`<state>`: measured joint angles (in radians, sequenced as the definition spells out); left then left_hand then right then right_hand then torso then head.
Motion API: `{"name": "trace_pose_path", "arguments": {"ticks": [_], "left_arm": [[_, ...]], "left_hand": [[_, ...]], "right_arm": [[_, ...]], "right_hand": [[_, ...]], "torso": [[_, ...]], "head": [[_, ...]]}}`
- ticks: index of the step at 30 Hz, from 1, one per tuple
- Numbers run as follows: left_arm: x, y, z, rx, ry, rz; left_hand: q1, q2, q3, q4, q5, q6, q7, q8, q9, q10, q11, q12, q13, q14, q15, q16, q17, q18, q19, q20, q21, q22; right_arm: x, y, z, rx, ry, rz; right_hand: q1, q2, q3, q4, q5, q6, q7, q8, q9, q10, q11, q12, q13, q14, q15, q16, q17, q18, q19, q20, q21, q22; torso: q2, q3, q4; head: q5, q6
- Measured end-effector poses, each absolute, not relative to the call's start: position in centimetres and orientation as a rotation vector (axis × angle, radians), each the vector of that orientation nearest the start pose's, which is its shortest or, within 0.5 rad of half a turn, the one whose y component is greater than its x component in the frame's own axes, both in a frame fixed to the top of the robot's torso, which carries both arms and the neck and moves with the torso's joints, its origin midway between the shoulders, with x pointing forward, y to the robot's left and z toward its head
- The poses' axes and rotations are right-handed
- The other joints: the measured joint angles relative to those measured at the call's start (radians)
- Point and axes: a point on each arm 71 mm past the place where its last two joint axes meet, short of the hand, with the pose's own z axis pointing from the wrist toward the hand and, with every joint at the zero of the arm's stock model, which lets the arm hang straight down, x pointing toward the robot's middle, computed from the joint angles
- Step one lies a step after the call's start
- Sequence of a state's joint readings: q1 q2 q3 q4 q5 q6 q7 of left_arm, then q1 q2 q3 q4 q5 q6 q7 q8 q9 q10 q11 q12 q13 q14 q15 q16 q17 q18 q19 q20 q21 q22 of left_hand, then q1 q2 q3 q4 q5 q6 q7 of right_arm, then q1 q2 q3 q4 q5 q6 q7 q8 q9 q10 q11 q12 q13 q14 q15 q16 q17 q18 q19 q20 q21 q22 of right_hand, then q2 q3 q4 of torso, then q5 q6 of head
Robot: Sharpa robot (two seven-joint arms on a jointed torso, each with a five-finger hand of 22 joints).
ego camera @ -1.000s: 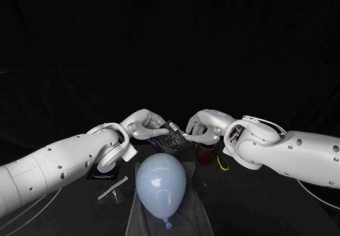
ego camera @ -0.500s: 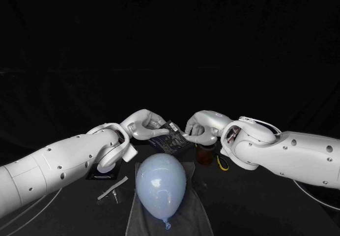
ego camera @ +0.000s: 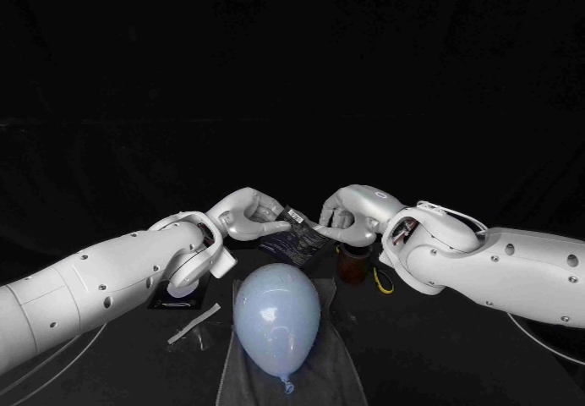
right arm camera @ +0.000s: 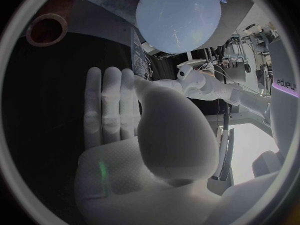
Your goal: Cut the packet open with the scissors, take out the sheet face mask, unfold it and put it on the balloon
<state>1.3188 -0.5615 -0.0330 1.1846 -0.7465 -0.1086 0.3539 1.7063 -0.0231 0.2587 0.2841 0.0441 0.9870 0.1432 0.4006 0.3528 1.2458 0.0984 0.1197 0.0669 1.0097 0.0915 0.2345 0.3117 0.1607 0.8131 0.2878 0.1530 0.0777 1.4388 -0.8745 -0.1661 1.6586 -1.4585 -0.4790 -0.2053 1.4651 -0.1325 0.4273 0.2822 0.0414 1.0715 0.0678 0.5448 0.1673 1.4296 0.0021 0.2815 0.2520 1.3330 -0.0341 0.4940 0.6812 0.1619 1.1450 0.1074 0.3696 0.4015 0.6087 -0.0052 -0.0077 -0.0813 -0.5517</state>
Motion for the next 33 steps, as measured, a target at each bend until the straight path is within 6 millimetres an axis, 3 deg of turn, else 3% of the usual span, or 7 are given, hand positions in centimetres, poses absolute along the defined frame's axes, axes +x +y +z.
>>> {"name": "trace_pose_path", "arguments": {"ticks": [33], "left_arm": [[55.3,14.2,-13.2,-0.166,1.611,-1.351]], "left_hand": [[-0.001,-0.001,0.015,-0.001,0.0,-0.009,-0.002,0.004,0.0,0.004,-0.004,-0.004,0.0,0.0,0.0,-0.004,0.002,0.0,0.007,0.0,0.0,0.0]], "right_arm": [[47.4,-19.9,-9.0,-0.129,1.324,0.639]], "right_hand": [[0.005,0.005,0.015,0.006,0.004,-0.024,0.009,0.017,0.001,-0.011,0.011,0.0,0.013,-0.013,0.006,0.004,0.01,-0.002,-0.004,-0.004,0.008,0.013]], "torso": [[0.0,0.0005,0.0002]], "head": [[-0.003,-0.002]]}}
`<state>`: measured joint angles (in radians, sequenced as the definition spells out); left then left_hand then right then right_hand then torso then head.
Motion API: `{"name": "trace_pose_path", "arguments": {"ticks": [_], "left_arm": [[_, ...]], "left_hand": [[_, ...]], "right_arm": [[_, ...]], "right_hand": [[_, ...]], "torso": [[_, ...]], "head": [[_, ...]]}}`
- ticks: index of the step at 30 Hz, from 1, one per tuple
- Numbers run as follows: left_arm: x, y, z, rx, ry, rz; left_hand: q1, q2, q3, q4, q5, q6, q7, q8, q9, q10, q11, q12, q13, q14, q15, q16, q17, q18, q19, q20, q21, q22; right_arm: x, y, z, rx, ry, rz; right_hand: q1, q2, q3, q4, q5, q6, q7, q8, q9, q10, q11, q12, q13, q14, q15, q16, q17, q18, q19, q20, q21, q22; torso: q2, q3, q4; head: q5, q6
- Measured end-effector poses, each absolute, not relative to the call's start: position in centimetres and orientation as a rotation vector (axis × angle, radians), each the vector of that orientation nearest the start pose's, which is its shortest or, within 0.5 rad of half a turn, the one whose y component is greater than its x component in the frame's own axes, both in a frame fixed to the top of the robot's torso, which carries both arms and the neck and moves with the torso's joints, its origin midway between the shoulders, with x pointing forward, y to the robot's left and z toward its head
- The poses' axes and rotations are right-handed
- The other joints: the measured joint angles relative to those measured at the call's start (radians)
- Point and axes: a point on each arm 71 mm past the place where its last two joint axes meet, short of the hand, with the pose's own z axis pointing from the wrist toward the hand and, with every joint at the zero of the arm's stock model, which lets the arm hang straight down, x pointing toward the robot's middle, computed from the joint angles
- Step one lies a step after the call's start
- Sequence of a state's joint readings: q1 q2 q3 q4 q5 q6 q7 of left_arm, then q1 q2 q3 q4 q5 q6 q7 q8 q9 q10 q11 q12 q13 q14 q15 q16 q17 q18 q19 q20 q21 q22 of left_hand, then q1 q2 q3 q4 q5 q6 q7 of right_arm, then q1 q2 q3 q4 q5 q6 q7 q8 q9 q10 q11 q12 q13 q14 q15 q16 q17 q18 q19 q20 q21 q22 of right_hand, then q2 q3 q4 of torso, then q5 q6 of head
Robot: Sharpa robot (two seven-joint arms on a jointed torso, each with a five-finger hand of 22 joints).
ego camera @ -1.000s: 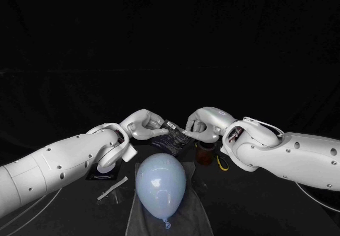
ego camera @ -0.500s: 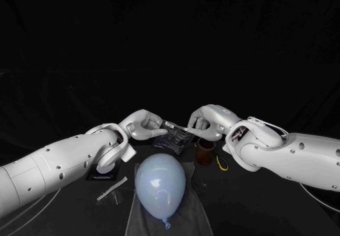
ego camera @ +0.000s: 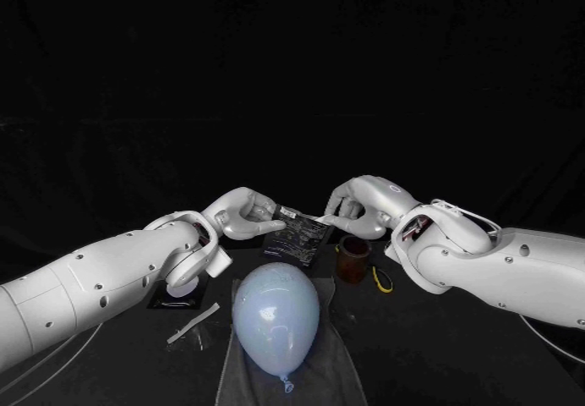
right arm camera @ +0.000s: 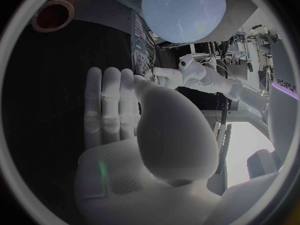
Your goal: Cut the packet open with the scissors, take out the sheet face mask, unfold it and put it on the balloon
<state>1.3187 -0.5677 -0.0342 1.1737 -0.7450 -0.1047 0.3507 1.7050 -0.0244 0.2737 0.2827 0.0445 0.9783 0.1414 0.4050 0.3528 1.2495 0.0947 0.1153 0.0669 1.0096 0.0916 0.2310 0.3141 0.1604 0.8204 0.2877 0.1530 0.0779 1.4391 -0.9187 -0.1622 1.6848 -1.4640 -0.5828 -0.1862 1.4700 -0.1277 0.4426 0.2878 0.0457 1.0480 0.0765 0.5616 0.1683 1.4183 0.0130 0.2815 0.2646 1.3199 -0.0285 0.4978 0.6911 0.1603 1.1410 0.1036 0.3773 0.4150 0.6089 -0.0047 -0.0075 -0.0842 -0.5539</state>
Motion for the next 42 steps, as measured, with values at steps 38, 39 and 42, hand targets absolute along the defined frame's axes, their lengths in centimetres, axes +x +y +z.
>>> {"name": "trace_pose_path", "arguments": {"ticks": [38,39,42], "left_arm": [[56.0,15.7,-13.4,-0.218,1.602,-1.319],[56.0,16.0,-13.4,-0.226,1.6,-1.315],[56.2,17.3,-13.4,-0.26,1.59,-1.302]], "left_hand": [[-0.013,-0.013,0.039,-0.005,-0.003,0.002,0.002,0.004,0.0,0.003,0.004,-0.005,0.0,0.0,0.0,-0.005,0.005,0.01,0.0,0.0,0.0,0.0],[-0.013,-0.013,0.043,-0.004,-0.003,0.0,0.004,0.004,0.0,0.003,0.004,-0.005,0.0,0.0,0.0,-0.008,0.005,0.01,0.0,0.0,0.0,0.0],[-0.017,-0.017,0.051,-0.007,0.001,0.0,0.004,0.004,0.0,0.003,0.004,-0.005,0.0,0.0,0.0,-0.008,0.006,0.01,0.0,0.0,0.0,-0.001]], "right_arm": [[49.6,-22.5,-3.8,0.232,1.137,0.798],[49.7,-22.7,-3.7,0.239,1.134,0.796],[50.1,-23.7,-3.5,0.263,1.127,0.791]], "right_hand": [[0.022,-0.005,0.015,-0.015,0.001,-0.016,0.005,0.016,0.008,0.0,0.0,0.0,0.014,0.0,0.0,0.004,0.009,0.009,0.0,-0.007,0.025,0.022],[0.026,-0.002,0.015,-0.015,0.001,-0.016,0.005,0.016,0.008,0.0,0.0,0.0,0.014,0.0,0.0,0.004,0.01,0.009,0.0,-0.007,0.028,0.023],[0.026,-0.002,0.015,-0.015,0.001,-0.017,0.006,0.016,0.008,0.0,0.0,0.0,0.016,0.0,0.0,0.004,0.01,0.009,0.0,-0.007,0.028,0.025]], "torso": [[-0.001,-0.0012,0.0001],[-0.001,-0.0012,0.0001],[-0.001,-0.0012,0.0004]], "head": [[-0.001,0.008],[-0.002,0.008],[-0.003,0.008]]}}
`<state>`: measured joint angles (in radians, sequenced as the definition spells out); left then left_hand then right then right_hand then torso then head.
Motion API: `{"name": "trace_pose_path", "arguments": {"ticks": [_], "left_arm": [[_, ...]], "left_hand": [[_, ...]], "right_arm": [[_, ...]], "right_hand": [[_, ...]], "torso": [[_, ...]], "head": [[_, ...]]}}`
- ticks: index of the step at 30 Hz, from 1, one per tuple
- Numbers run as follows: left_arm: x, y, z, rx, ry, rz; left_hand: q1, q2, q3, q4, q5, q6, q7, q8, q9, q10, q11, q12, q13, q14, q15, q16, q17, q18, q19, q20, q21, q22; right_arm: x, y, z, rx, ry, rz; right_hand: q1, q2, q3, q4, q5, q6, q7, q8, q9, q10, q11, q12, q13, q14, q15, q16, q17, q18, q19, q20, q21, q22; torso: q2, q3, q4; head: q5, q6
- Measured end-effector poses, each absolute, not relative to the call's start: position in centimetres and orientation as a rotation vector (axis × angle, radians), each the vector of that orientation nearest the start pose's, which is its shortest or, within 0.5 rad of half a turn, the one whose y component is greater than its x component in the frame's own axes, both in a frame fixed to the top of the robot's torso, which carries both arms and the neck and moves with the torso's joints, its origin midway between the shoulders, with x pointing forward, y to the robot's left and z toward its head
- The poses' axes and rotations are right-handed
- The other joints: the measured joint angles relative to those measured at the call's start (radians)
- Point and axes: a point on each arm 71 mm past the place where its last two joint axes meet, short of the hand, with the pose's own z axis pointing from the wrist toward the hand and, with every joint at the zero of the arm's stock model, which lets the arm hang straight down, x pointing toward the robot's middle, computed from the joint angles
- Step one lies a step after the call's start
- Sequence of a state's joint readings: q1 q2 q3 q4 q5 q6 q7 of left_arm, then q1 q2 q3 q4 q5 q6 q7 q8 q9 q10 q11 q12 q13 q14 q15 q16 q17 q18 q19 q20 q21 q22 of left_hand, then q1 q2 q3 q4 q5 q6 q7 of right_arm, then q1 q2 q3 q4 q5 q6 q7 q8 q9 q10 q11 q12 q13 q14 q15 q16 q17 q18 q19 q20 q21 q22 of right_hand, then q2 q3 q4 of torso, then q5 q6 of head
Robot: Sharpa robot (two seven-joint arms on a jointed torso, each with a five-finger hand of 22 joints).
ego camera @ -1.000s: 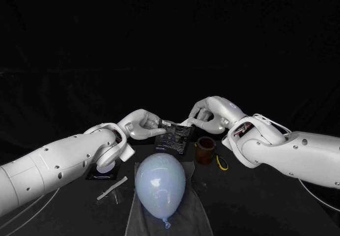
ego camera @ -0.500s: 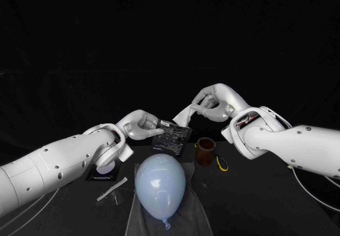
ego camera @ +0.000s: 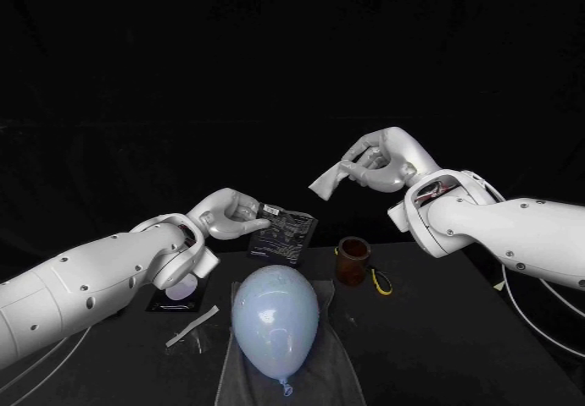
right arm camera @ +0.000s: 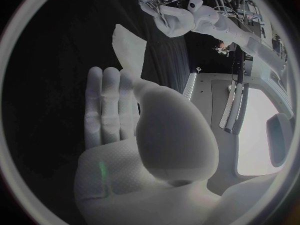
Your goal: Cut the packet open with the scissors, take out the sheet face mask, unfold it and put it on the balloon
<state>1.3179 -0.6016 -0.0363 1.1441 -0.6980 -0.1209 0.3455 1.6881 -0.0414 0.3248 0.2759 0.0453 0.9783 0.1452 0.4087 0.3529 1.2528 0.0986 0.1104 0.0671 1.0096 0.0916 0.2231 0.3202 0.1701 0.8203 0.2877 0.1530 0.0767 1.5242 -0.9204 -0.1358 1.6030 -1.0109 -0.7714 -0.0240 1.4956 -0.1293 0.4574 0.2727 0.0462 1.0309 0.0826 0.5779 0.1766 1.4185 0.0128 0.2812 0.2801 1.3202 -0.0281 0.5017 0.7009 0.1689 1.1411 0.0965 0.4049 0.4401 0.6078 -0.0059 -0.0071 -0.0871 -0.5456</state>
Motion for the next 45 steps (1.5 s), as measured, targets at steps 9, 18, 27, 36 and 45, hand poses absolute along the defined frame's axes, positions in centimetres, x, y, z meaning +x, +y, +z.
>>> {"name": "trace_pose_path", "arguments": {"ticks": [9,18,27,36,45], "left_arm": [[55.5,21.4,-13.1,-0.389,1.552,-1.302],[54.1,25.5,-12.6,-0.507,1.516,-1.308],[52.8,30.7,-12.2,-0.602,1.478,-1.252],[51.2,37.4,-13.1,-0.678,1.528,-1.157],[48.6,40.9,-16.9,-0.769,1.783,-1.147]], "left_hand": [[0.0,-0.008,0.02,-0.003,0.001,-0.002,0.002,0.005,0.0,0.0,0.0,-0.004,0.0,0.0,0.0,-0.004,0.002,0.0,0.0,0.0,0.0,-0.001],[-0.006,-0.015,0.038,-0.007,0.001,-0.002,0.002,0.006,0.0,0.004,-0.004,-0.007,0.0,0.003,0.003,-0.004,0.004,0.0,0.0,0.0,0.0,-0.001],[-0.023,-0.031,0.063,-0.013,0.001,-0.002,0.002,0.011,0.0,0.008,0.0,-0.007,0.001,0.004,0.003,-0.008,0.007,-0.001,0.0,0.0,-0.007,-0.002],[-0.033,-0.041,0.083,-0.025,0.0,-0.002,0.001,0.012,0.0,0.007,0.0,-0.012,0.001,0.004,0.003,-0.012,0.012,-0.001,0.006,-0.005,0.005,0.004],[-0.041,-0.049,0.086,-0.028,0.0,-0.002,0.001,0.012,0.002,0.007,0.0,-0.015,0.001,0.005,0.005,-0.012,0.015,-0.002,0.017,-0.005,0.012,0.007]], "right_arm": [[50.4,-25.0,-3.2,0.298,1.131,0.792],[49.9,-25.5,-4.7,0.31,1.187,0.797],[48.2,-25.8,-9.0,0.32,1.288,0.801],[47.6,-26.3,-12.2,0.32,1.357,0.78],[47.9,-26.6,-13.3,0.315,1.377,0.761]], "right_hand": [[0.0,0.0,0.001,-0.001,0.0,-0.004,0.001,0.005,0.0,0.0,0.0,-0.001,0.0,0.0,0.0,0.0,0.0,-0.001,-0.004,-0.004,0.0,0.001],[0.0,0.0,0.003,-0.003,-0.001,-0.001,-0.002,0.005,0.0,0.0,0.0,-0.001,0.0,-0.003,-0.003,0.0,0.0,-0.001,-0.004,-0.003,0.0,0.002],[0.0,0.001,0.003,-0.003,-0.002,-0.001,-0.002,0.004,0.0,0.0,0.0,-0.001,0.001,-0.002,-0.002,0.0,0.0,-0.007,-0.004,-0.003,0.004,0.002],[0.0,0.001,0.003,-0.003,-0.004,-0.001,-0.002,0.001,0.006,-0.002,0.002,-0.001,0.001,-0.002,-0.002,0.0,0.0,-0.008,-0.004,-0.003,0.004,0.003],[0.0,0.001,0.003,-0.003,0.0,-0.003,0.0,0.005,0.006,-0.002,0.002,-0.001,0.0,-0.002,-0.002,0.0,0.0,-0.008,-0.004,-0.003,0.004,0.003]], "torso": [[0.001,-0.0006,0.0001],[0.0,-0.0011,0.0032],[-0.001,-0.0006,0.0025],[-0.006,0.0011,0.0025],[-0.016,-0.0016,0.005]], "head": [[0.0,-0.011],[0.007,-0.04],[0.052,-0.081],[0.127,-0.135],[0.213,-0.186]]}}
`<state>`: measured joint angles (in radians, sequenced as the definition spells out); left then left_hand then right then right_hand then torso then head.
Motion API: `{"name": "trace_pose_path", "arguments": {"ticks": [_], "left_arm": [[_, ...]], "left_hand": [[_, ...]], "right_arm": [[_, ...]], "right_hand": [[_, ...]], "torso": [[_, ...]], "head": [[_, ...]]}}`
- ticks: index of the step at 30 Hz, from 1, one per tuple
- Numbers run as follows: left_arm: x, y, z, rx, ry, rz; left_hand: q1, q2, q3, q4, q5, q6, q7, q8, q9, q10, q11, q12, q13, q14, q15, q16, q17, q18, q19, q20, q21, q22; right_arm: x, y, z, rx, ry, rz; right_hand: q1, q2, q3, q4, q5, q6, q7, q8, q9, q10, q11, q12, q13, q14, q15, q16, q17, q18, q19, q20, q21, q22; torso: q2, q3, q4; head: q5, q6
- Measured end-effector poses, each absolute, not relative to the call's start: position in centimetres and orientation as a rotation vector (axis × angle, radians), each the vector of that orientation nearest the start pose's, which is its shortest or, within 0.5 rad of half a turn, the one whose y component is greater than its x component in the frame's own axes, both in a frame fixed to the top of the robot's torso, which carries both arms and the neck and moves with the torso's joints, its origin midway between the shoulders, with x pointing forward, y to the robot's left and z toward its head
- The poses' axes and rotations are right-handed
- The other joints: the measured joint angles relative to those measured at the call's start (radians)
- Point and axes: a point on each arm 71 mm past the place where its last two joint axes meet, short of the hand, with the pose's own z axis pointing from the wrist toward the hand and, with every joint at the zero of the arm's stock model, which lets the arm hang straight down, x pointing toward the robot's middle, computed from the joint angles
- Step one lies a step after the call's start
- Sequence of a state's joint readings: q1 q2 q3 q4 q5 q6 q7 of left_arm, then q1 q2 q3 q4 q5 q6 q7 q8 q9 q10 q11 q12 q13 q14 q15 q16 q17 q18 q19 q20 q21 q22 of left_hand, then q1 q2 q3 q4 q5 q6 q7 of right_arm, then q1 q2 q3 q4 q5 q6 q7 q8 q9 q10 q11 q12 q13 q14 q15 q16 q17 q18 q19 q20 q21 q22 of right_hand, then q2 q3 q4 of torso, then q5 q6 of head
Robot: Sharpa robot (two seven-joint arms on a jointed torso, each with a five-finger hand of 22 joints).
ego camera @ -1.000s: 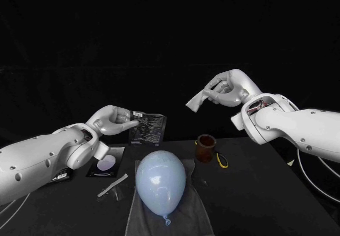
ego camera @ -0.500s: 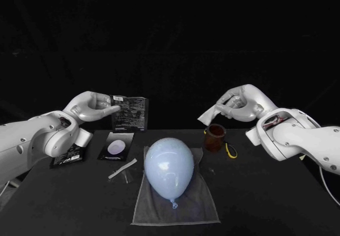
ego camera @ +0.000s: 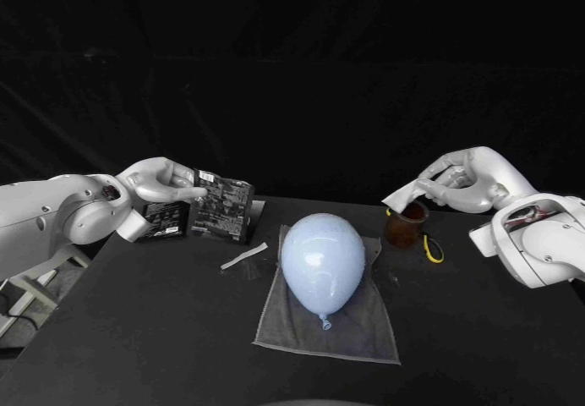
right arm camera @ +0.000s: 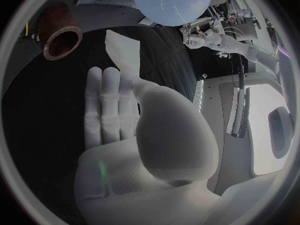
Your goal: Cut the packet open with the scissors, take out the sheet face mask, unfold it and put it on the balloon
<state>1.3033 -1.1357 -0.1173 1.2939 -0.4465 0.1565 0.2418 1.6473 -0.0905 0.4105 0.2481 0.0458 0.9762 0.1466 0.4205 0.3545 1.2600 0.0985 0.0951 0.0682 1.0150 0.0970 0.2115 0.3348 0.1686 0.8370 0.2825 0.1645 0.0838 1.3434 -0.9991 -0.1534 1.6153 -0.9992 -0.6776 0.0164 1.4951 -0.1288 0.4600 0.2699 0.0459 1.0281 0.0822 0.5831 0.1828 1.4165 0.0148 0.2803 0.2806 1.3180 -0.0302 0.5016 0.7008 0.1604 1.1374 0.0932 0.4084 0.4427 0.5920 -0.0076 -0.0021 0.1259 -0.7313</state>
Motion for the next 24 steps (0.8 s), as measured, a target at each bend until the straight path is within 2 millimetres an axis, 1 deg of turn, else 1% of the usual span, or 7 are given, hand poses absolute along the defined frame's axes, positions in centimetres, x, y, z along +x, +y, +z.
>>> {"name": "trace_pose_path", "arguments": {"ticks": [4,6,8,11,17,19,24], "left_arm": [[47.4,42.0,-18.5,-0.812,1.912,-1.145],[46.8,42.4,-19.1,-0.829,1.985,-1.142],[46.4,42.6,-19.5,-0.839,2.046,-1.138],[45.8,42.8,-20.1,-0.848,2.131,-1.121],[45.5,43.5,-20.9,-0.831,2.224,-1.025],[45.4,43.7,-21.1,-0.814,2.244,-0.981],[45.3,44.4,-22.0,-0.772,2.283,-0.862]], "left_hand": [[-0.001,-0.001,0.001,-0.001,0.0,0.003,-0.003,0.002,0.006,0.0,0.0,0.0,0.0,0.002,0.002,0.0,0.001,0.0,0.005,0.002,0.001,0.002],[-0.008,-0.003,0.003,-0.003,0.0,0.002,-0.003,0.004,0.006,0.004,0.003,0.0,0.0,0.002,0.002,0.0,0.004,-0.001,0.016,-0.002,0.011,0.005],[-0.011,-0.002,0.005,-0.005,0.0,0.003,-0.003,0.004,0.006,0.007,0.0,0.0,0.0,0.004,-0.001,0.0,0.005,-0.007,0.019,-0.005,0.012,0.007],[-0.015,0.002,0.005,-0.005,0.0,0.001,-0.004,0.004,0.006,0.007,0.0,0.0,0.0,0.005,-0.002,0.0,0.006,-0.007,0.025,-0.004,0.017,0.009],[-0.019,-0.002,0.008,-0.008,0.0,0.002,-0.008,0.009,0.006,0.013,-0.006,0.0,0.0,0.009,-0.006,0.0,0.01,-0.005,0.03,-0.009,0.025,0.012],[-0.022,0.001,0.01,-0.01,0.0,0.003,-0.009,0.009,0.006,0.014,-0.005,0.0,0.0,0.009,-0.006,0.0,0.012,0.003,0.032,-0.009,0.026,0.013],[-0.031,-0.001,0.012,-0.012,-0.002,0.006,-0.007,0.009,0.006,0.02,-0.006,0.0,0.001,0.016,-0.006,0.0,0.014,0.004,0.039,-0.011,0.032,0.015]], "right_arm": [[48.0,-26.5,-13.7,0.31,1.384,0.759],[48.1,-26.4,-13.8,0.307,1.387,0.757],[48.1,-26.4,-13.9,0.305,1.389,0.755],[48.2,-26.3,-14.1,0.302,1.392,0.754],[48.4,-26.1,-14.2,0.296,1.396,0.756],[48.4,-26.0,-14.3,0.294,1.397,0.757],[48.4,-25.9,-14.3,0.292,1.4,0.758]], "right_hand": [[0.0,0.0,0.0,0.0,0.0,0.0,0.0,0.0,0.0,0.0,0.0,0.0,0.0,0.0,0.0,0.0,0.0,0.0,0.0,0.0,0.0,0.001],[0.0,0.0,0.0,0.0,0.0,-0.001,0.0,0.0,0.0,0.0,0.0,0.0,0.0,0.0,0.0,0.0,0.0,0.0,0.0,0.0,0.0,0.001],[0.0,0.0,0.0,0.0,0.0,-0.003,0.0,0.0,0.0,0.0,0.0,0.0,0.0,0.0,0.0,0.0,0.0,-0.003,0.0,0.0,0.0,0.001],[0.0,0.0,0.0,0.0,0.0,-0.003,0.0,0.0,0.001,0.0,0.0,0.0,0.0,0.0,0.0,0.0,0.0,0.009,0.0,0.0,0.0,0.001],[0.0,0.0,0.001,-0.001,0.0,-0.003,0.0,0.0,0.006,0.0,0.0,0.0,0.001,0.0,0.0,0.0,0.0,0.009,0.0,0.0,0.0,0.001],[0.0,0.0,0.001,-0.001,0.0,-0.002,-0.001,0.0,0.006,0.0,0.0,0.0,0.001,0.0,0.0,0.0,0.0,0.009,0.0,0.0,0.0,0.001],[0.0,0.0,0.001,-0.001,0.0,-0.002,-0.002,-0.002,0.006,0.0,0.0,0.0,0.001,0.0,0.0,0.0,0.0,0.009,0.0,0.0,0.0,0.002]], "torso": [[-0.002,-0.002,0.0008],[-0.004,-0.0022,0.0009],[-0.004,-0.0025,0.0012],[-0.004,-0.0022,0.0012],[-0.003,-0.001,-0.0005],[-0.003,-0.0005,-0.0012],[-0.003,-0.0002,-0.0012]], "head": [[0.037,-0.012],[0.051,-0.016],[0.066,-0.02],[0.086,-0.024],[0.113,-0.028],[0.118,-0.029],[0.126,-0.031]]}}
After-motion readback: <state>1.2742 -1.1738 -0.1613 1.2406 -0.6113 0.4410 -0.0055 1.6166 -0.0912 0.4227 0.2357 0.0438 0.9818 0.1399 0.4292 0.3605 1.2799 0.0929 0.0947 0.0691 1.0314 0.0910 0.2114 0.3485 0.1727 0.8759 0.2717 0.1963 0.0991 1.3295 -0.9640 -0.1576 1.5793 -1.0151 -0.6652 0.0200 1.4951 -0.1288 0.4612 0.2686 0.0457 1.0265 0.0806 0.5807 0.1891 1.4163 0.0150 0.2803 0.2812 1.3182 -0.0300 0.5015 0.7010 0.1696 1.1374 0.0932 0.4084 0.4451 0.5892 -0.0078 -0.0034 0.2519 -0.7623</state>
